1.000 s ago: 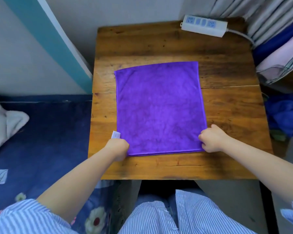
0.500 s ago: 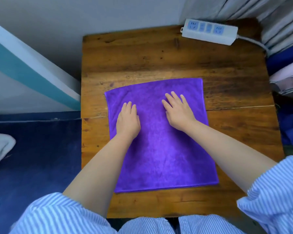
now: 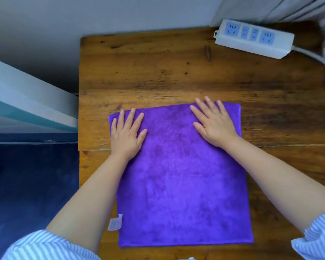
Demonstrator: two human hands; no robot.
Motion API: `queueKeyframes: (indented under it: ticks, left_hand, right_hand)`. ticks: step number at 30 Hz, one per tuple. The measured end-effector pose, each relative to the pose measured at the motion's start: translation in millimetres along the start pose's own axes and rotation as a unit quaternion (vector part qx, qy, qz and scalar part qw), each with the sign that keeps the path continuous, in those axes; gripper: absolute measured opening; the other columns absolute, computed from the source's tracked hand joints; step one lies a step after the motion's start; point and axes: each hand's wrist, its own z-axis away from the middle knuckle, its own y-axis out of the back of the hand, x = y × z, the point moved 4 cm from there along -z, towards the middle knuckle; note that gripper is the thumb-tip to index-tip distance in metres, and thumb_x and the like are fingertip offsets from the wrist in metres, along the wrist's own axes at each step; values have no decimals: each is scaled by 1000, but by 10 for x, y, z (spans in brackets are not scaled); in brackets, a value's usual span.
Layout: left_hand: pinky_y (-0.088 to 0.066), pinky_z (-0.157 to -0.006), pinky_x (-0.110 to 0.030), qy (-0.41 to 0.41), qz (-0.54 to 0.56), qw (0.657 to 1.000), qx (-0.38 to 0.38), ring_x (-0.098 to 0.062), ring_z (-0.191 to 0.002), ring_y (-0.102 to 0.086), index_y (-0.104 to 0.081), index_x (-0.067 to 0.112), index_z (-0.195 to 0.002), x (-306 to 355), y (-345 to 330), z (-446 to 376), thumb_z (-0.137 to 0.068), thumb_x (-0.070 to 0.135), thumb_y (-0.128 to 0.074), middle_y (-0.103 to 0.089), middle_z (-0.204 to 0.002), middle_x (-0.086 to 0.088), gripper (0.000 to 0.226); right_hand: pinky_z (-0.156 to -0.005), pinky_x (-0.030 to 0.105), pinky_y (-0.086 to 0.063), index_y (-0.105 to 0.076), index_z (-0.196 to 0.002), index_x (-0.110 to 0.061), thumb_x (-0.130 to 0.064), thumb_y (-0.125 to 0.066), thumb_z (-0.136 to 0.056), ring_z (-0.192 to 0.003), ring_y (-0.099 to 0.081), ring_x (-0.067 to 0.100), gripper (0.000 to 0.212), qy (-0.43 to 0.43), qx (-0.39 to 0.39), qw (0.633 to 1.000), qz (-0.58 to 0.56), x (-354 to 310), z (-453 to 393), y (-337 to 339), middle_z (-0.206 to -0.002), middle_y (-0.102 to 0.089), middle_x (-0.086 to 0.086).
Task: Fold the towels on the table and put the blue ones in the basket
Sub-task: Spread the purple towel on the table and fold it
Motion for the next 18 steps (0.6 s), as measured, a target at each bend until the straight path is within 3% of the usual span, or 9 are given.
queueKeyframes:
  ticks: [5, 10, 12, 14, 16, 18]
  left_hand:
    - [-6, -115, -46, 10, 4, 1000, -1, -32, -143, -9, -33, 24, -142, -253, 76, -120, -85, 46, -28, -22, -154, -5, 61]
    - [0, -115, -46, 48, 23, 998, -17, -33, -144, 3, -24, 20, -145, -382, 153, -197, -96, 33, -39, -11, -156, -7, 53]
    - [-5, -116, -45, 51, 16, 999, -7, -34, -143, -4, -27, 13, -144, -369, 260, -204, -95, 24, -42, -16, -154, -14, 53]
    - [-22, -111, -46, 27, 8, 1000, 9, -37, -135, -27, -38, 4, -138, -324, 362, -227, -87, 13, -50, -35, -143, -21, 53]
    - [-36, -98, -45, 18, -8, 1000, 9, -40, -116, -44, -45, 2, -133, -261, 445, -261, -80, 7, -54, -51, -125, -24, 54]
    - [-40, -90, -42, 17, -37, 999, -16, -40, -108, -49, -45, 6, -132, -201, 498, -291, -79, 6, -53, -56, -118, -22, 54]
  right_hand:
    - [-114, 46, 3, -21, -145, -21, -46, -21, -87, -144, -2, 22, 63, -110, -20, 994, -1, 691, 158, 127, -156, -10, 1]
    - [-110, 53, 14, -9, -147, -20, -43, -27, -95, -143, 12, 22, 59, -141, -52, 989, 10, 895, 178, 237, -157, 2, -1]
    - [-111, 53, 11, -16, -146, -15, -39, -36, -94, -144, 5, 24, 61, -112, -24, 993, 1, 841, 130, 374, -156, -8, 4]
    - [-113, 53, 2, -29, -142, -12, -25, -49, -90, -143, -11, 24, 58, -59, -10, 998, -7, 740, 81, 464, -152, -26, 7]
    - [-113, 47, -16, -36, -139, -10, -11, -52, -85, -137, -28, 27, 56, -28, -9, 1000, -9, 644, 31, 515, -143, -40, 11]
    - [-102, 41, -33, -38, -137, -11, -5, -51, -83, -125, -41, 30, 56, -35, -16, 999, 5, 574, -22, 569, -134, -47, 14]
